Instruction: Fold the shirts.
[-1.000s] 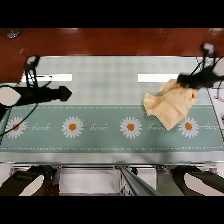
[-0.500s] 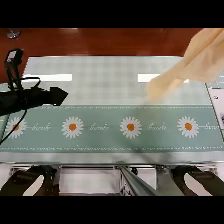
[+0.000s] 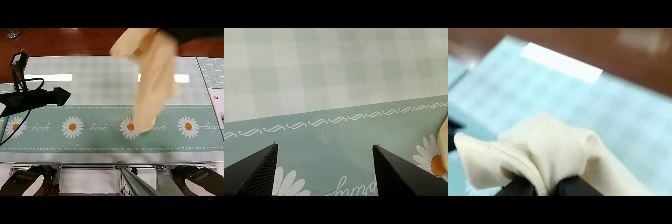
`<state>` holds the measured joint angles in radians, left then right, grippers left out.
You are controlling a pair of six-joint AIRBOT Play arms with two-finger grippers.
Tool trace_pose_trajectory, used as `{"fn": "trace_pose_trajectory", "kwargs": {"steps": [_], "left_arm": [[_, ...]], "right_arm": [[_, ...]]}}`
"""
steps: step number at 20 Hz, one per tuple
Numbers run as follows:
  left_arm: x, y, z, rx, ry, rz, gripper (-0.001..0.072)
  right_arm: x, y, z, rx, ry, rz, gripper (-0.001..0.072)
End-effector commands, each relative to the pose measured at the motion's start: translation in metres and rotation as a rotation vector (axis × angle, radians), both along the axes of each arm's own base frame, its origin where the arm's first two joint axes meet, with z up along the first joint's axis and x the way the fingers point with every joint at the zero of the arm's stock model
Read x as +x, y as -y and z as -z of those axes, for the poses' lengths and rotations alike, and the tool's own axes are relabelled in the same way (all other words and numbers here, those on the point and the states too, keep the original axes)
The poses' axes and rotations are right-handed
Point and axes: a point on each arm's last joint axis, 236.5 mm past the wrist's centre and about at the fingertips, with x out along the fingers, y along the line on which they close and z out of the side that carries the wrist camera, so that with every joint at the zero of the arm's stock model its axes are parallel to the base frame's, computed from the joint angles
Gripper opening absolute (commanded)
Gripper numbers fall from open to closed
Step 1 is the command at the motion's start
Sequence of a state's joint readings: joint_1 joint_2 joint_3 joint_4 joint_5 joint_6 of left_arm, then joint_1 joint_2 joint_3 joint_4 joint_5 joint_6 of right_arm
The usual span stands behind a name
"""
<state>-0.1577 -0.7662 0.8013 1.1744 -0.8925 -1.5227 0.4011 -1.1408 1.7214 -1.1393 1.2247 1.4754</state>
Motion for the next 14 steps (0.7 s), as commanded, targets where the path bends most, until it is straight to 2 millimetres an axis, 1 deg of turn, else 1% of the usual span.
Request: {"fn": "trace_pose_trajectory", "kwargs": {"steps": [1, 3, 4, 5, 6, 7, 8, 9, 10, 11, 12, 13, 14], "left_arm": [[0.004, 0.000, 0.007, 0.001, -0.018, -0.004, 0.0703], [0.005, 0.001, 0.013, 0.004, -0.035, -0.004, 0.0703], [0.006, 0.001, 0.017, 0.006, -0.046, -0.004, 0.0703], [0.007, 0.001, 0.021, 0.008, -0.058, -0.003, 0.0703], [0.008, 0.001, 0.025, 0.010, -0.068, -0.003, 0.0703], [0.008, 0.000, 0.028, 0.017, -0.074, -0.004, 0.0703], [0.008, -0.003, 0.030, 0.034, -0.076, -0.002, 0.0703], [0.005, -0.009, 0.034, 0.066, -0.089, 0.002, 0.0703], [-0.001, -0.017, 0.038, 0.100, -0.124, 0.008, 0.0702], [-0.009, -0.027, 0.042, 0.128, -0.170, 0.005, 0.0703], [-0.018, -0.038, 0.047, 0.137, -0.221, -0.008, 0.0702], [-0.027, -0.049, 0.054, 0.140, -0.275, -0.029, 0.0703], [-0.036, -0.057, 0.062, 0.137, -0.328, -0.047, 0.0703]], "right_arm": [[-0.016, -0.089, 0.138, -0.037, -0.257, -0.104, 0.0027], [-0.025, -0.134, 0.211, -0.027, -0.387, -0.121, 0.0027], [-0.030, -0.152, 0.239, -0.033, -0.441, -0.132, 0.0027], [-0.033, -0.167, 0.261, -0.023, -0.492, -0.133, 0.0029], [-0.032, -0.176, 0.275, 0.005, -0.543, -0.116, 0.0232], [-0.024, -0.174, 0.278, 0.030, -0.578, -0.093, 0.0648], [-0.011, -0.161, 0.272, 0.038, -0.585, -0.074, 0.0618], [0.007, -0.137, 0.257, 0.038, -0.584, -0.051, 0.0618], [0.026, -0.100, 0.236, 0.036, -0.577, -0.014, 0.0618], [0.043, -0.055, 0.217, 0.020, -0.558, 0.043, 0.0617], [0.057, 0.004, 0.199, -0.014, -0.530, 0.134, 0.0618], [0.060, 0.066, 0.190, -0.079, -0.515, 0.234, 0.0617], [0.054, 0.127, 0.187, -0.148, -0.516, 0.344, 0.0617]]}}
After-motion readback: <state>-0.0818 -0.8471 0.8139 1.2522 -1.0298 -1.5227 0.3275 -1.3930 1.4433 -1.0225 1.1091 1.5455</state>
